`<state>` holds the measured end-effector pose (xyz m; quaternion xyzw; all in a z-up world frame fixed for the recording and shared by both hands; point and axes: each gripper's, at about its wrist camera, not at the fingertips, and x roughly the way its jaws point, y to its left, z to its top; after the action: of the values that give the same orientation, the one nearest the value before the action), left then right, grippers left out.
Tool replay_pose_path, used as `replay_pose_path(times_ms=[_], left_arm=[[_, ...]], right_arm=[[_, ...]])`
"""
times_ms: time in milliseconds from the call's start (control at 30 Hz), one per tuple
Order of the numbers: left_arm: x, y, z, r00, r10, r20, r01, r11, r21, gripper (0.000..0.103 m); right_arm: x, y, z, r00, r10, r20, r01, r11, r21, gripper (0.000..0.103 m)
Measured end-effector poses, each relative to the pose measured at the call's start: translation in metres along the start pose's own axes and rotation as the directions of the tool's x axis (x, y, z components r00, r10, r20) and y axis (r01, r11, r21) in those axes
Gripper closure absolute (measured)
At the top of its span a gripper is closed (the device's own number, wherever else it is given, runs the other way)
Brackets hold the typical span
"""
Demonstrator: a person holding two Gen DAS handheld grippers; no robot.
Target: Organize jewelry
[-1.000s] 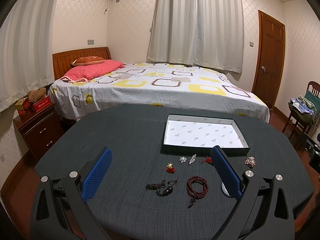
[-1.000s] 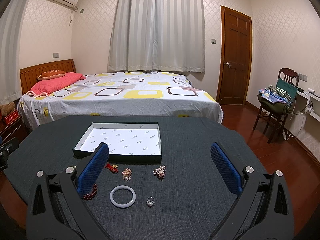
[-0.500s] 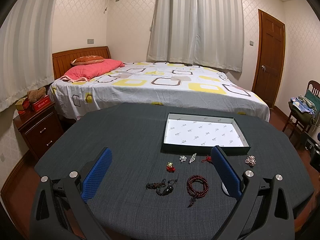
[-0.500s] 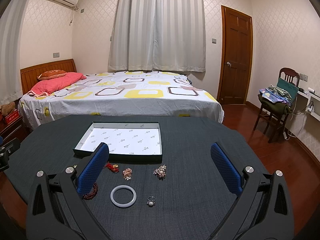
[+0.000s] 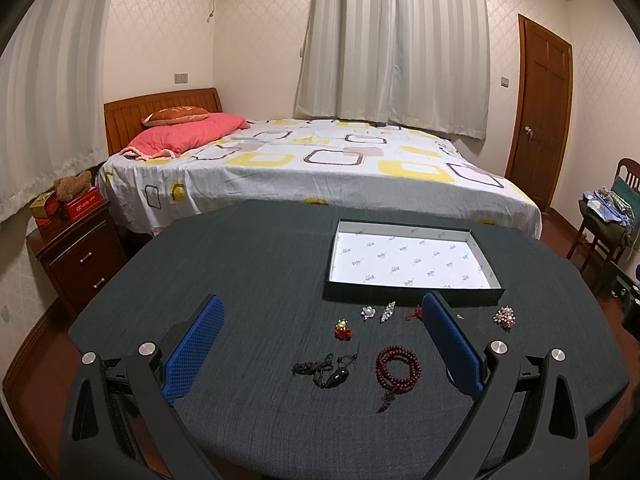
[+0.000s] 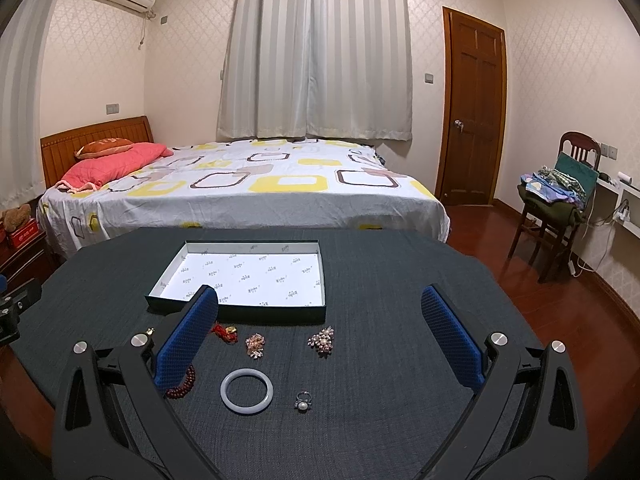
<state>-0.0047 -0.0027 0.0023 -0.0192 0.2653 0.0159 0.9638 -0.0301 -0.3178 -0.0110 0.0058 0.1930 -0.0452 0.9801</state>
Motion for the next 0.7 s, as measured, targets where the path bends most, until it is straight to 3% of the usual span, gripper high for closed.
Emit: replay_pose_path(times_ms=[167, 367, 567, 700], left_arm=[[0.018, 0.001, -0.006, 0.999, -0.011, -0.044, 0.011, 1.0, 0.0, 0.007], [0.062, 0.007, -0.03, 0.988, -0.005, -0.156, 0.002, 1.0, -0.014, 0.007], [0.106, 0.012, -0.059, 0.962, -0.005, -0.273, -0.005, 0.999, -0.038, 0.007], [0.128, 0.01, -0.072, 0.952, -0.014, -0.305, 0.006, 1.0, -0.028, 0.007]], right_arm=[[0.016, 0.003, -0.01, 0.999, 0.021, -0.024, -0.021, 1.0, 0.011, 0.004], [0.057, 0.003, -0.04, 0.994, 0.042, -0.1, -0.039, 0.999, 0.027, 0.004], [0.103, 0.001, -0.081, 0.971, 0.064, -0.228, -0.055, 0.997, 0.046, 0.004], [0.12, -0.002, -0.096, 0.957, 0.068, -0.281, -0.056, 0.997, 0.049, 0.004]])
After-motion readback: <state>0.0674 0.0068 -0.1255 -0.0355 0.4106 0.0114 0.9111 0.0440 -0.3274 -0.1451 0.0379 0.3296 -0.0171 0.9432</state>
